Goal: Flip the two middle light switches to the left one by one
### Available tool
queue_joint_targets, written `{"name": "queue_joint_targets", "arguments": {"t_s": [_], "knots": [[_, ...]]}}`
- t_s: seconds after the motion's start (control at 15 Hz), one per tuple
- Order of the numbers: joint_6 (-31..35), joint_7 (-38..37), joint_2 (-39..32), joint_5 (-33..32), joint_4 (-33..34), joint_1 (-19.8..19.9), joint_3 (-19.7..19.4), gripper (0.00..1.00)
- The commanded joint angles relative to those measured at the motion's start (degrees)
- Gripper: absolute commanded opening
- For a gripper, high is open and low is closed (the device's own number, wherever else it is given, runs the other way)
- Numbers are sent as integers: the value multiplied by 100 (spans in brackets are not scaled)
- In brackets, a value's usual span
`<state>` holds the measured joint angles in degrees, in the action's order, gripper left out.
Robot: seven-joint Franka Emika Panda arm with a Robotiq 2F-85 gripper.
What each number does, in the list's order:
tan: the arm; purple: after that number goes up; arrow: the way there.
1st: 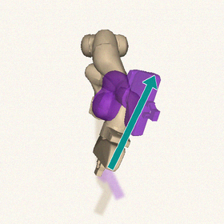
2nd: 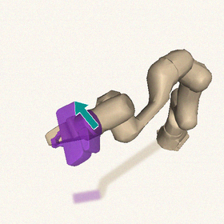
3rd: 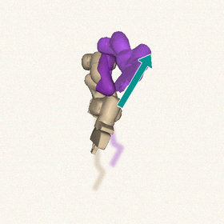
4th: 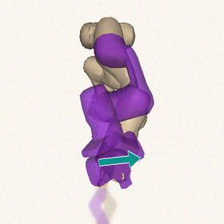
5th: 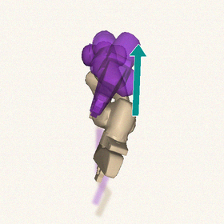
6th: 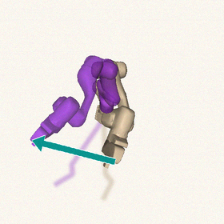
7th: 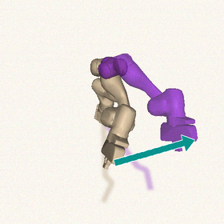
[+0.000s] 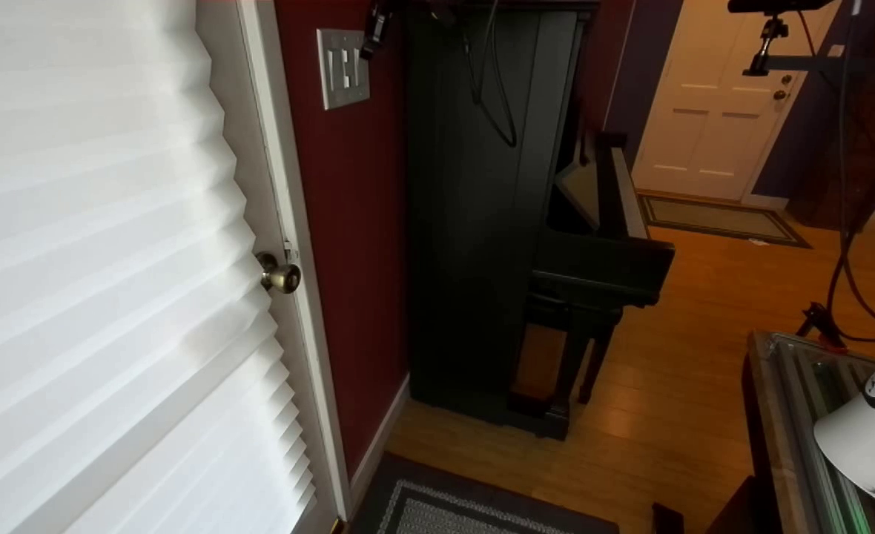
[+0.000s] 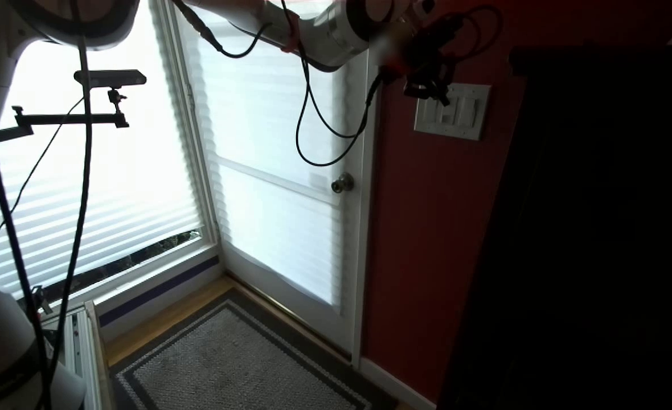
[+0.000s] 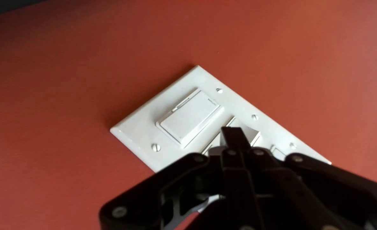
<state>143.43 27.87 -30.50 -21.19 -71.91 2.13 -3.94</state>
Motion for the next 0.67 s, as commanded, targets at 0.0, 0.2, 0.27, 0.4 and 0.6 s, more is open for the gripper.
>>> {"name": "queue_joint_targets", "arguments": {"t_s": [0.0,0.2,0.27,0.4,0.6], "knots": [[117,-156,-269,-74,373,-16,-27,0],[92,-218,-336,-21,481,-16,-11,0],[45,-273,-347,11,512,-20,-8,0],[-33,-379,-377,47,575,-26,-10,0],[-81,-551,-417,94,639,-31,-6,0]]}}
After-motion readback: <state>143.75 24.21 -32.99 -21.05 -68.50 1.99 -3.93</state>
